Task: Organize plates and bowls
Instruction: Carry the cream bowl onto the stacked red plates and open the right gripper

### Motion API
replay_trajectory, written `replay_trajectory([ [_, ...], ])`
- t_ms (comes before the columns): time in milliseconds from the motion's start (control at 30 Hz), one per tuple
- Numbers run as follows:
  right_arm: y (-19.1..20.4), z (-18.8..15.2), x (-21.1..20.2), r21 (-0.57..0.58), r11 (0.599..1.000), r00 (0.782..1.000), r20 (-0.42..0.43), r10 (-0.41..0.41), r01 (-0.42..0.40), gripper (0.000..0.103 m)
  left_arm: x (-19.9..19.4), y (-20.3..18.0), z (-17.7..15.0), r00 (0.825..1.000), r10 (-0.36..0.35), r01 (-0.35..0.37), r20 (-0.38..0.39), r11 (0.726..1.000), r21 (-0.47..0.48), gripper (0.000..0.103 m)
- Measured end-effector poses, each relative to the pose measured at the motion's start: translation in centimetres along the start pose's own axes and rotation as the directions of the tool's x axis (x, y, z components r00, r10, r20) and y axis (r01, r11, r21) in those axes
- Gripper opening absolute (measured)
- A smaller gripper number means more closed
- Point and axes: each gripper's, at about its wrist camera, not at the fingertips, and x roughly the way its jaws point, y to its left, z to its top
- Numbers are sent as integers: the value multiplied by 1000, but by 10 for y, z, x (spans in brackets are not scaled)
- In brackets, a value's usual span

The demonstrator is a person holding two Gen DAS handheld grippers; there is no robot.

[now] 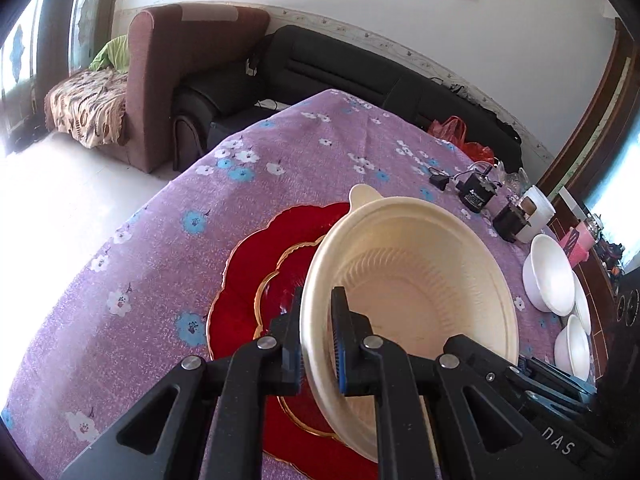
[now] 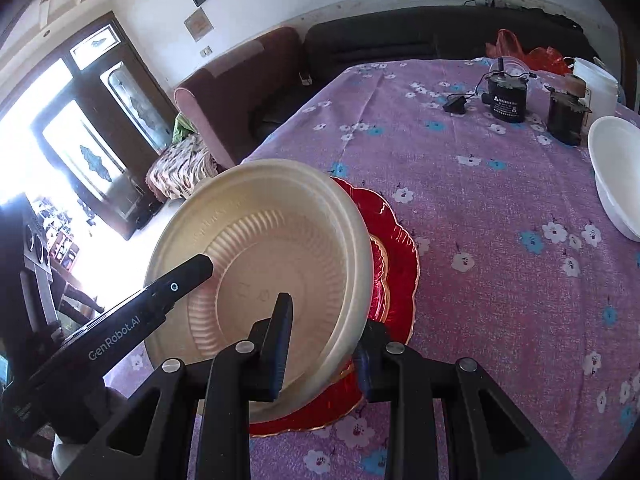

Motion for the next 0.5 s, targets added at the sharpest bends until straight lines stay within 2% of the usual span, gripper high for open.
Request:
replay_trajectory([
  [233,-6,3,27,-3,1000,999,-34,-29,29,31,18,5,0,999,26,-26,-21,1000,-10,13],
  [267,-5,4,28,-7,999,999,-32,-34,33,31,20,7,1,999,25,-25,-22,1000,-13,16],
  [333,-3,4,30,-19,998,998,-20,-52,51,31,17,9,2,1000,9,-9,-16,1000,-26,37],
  [433,-4,5,33,-18,998,998,-1,-64,64,31,8,13,4,1000,-15,15,7,999,-50,52],
  [500,-5,6,33,-12,998,998,10,-59,59,35,-2,14,4,999,-14,16,37,998,-54,56],
])
